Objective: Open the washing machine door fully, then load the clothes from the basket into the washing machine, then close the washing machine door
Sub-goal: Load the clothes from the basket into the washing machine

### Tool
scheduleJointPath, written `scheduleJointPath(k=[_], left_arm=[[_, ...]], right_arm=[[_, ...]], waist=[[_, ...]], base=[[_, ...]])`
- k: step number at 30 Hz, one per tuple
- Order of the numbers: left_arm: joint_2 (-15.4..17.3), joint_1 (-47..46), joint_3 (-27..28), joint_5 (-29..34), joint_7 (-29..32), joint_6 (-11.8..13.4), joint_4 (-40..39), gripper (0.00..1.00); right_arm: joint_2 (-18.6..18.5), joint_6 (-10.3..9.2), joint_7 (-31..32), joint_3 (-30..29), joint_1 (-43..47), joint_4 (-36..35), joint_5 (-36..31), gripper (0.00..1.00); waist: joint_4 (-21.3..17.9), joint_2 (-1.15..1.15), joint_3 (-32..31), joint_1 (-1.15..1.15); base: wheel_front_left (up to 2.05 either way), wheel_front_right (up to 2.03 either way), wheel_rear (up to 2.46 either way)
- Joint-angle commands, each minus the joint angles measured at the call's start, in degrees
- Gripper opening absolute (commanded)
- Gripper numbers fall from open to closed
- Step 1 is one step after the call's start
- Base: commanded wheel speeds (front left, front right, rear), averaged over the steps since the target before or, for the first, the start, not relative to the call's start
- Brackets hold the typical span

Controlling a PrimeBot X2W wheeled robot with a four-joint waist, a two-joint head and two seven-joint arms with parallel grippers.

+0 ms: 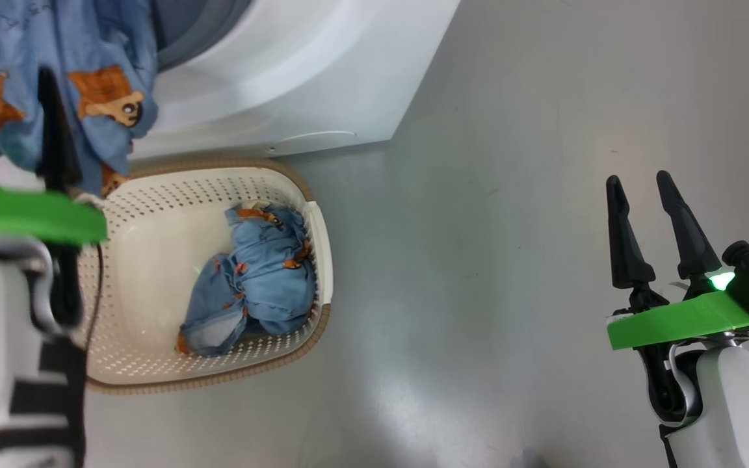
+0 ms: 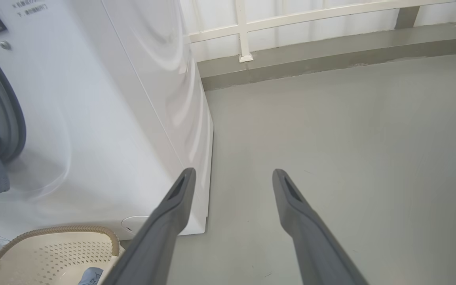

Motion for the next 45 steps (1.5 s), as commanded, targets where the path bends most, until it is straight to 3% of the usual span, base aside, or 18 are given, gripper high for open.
scheduleJointPath(k=[1, 14, 23, 32, 45], left_arm=[[1.7, 3.2, 1.8, 0.6, -0.3, -0.1, -3.0, 1.0], [-3.1, 21.8, 6.5, 3.8, -0.3, -0.1, -17.2, 1.0], [-4.9, 26.5, 7.2, 4.2, -0.3, -0.1, -21.5, 1.0], [-4.4, 23.4, 3.5, 3.4, -0.3, -0.1, -17.0, 1.0], [-0.8, 6.5, -0.7, 0.4, -0.3, -0.1, -0.4, 1.0]], right_arm=[[-0.5, 0.16, -0.3, 1.0, 1.5, -1.4, -0.3, 1.0], [-1.8, 0.16, -0.3, -0.1, 3.5, -1.8, -0.3, 1.0], [-2.4, 0.16, -0.3, 0.1, 3.8, -1.7, -0.3, 1.0], [-2.5, 0.16, -0.3, 0.4, 3.6, -1.9, -0.3, 1.0], [-1.6, 0.16, -0.3, 1.3, 0.9, -2.4, -0.4, 1.0]], waist=[[0.5, 0.0, -0.5, 0.0], [2.3, 0.0, -2.0, 0.0], [2.6, 0.0, -2.6, 0.0], [2.6, 0.0, -2.1, 0.0], [1.6, 0.0, 2.3, 0.0]], base=[[0.0, 0.0, 0.0], [0.0, 0.0, 0.0], [0.0, 0.0, 0.0], [0.0, 0.0, 0.0], [0.0, 0.0, 0.0]])
